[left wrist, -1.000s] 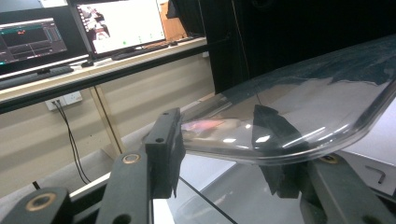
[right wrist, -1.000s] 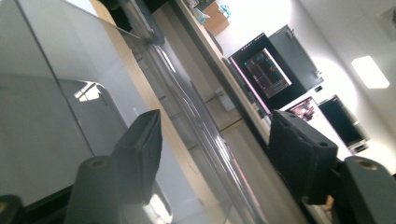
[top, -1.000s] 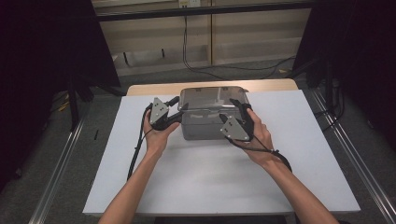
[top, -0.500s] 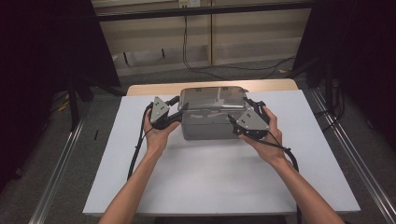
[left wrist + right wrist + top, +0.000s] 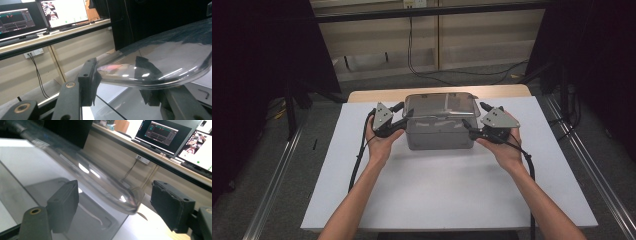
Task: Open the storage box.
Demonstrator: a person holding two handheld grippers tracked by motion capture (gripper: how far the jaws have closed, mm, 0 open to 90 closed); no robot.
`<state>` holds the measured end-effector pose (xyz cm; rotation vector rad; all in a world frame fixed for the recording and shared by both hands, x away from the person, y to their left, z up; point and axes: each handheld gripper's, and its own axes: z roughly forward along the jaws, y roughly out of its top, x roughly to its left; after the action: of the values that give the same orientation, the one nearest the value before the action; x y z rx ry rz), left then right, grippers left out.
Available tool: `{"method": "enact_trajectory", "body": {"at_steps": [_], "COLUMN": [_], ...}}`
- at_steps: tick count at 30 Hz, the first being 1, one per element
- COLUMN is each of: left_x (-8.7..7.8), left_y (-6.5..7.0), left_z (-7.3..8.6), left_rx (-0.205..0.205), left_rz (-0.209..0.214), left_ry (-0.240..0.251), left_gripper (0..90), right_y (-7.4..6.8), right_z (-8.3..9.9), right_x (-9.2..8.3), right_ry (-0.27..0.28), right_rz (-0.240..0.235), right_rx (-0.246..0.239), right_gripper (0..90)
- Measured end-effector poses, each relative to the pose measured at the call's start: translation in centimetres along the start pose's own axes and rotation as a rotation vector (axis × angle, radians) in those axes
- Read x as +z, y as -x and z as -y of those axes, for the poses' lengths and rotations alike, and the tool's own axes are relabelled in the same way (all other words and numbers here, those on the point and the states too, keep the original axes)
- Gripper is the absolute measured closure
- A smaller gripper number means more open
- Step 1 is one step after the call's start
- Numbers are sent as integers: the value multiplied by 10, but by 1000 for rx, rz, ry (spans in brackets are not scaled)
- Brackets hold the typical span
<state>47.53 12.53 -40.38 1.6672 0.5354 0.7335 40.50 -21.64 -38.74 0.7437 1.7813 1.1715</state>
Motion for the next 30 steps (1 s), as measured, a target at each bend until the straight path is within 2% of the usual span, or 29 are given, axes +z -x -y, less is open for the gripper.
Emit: {"method": "enact_trajectory", "body": {"at_steps": [1,6,11,13,15,26,30], "left_x": [0,1,1,1,1,4,5], "left_y": [0,-2,-2,-4,-4,-7,-7], "left_z": [0,-2,-5,-5,-7,-14,-17], "left_rx": [3,-5,-2,0,1,7,0], "left_rz": [0,-1,-1,-2,-1,-4,-10], "left_ry": [0,10,12,11,13,19,27], "left_gripper": [535,546,554,555,559,576,581], "right_y": [5,9,13,15,17,25,28], "right_z": [2,6,7,7,7,12,12], "right_x": [1,4,9,10,12,22,26], "right_ry": [12,24,63,85,80,76,67], "right_rz": [-11,-19,-4,-7,-21,-7,-10], "right_rx": [31,56,30,37,47,56,57], "right_gripper": [260,296,349,377,396,494,495]}}
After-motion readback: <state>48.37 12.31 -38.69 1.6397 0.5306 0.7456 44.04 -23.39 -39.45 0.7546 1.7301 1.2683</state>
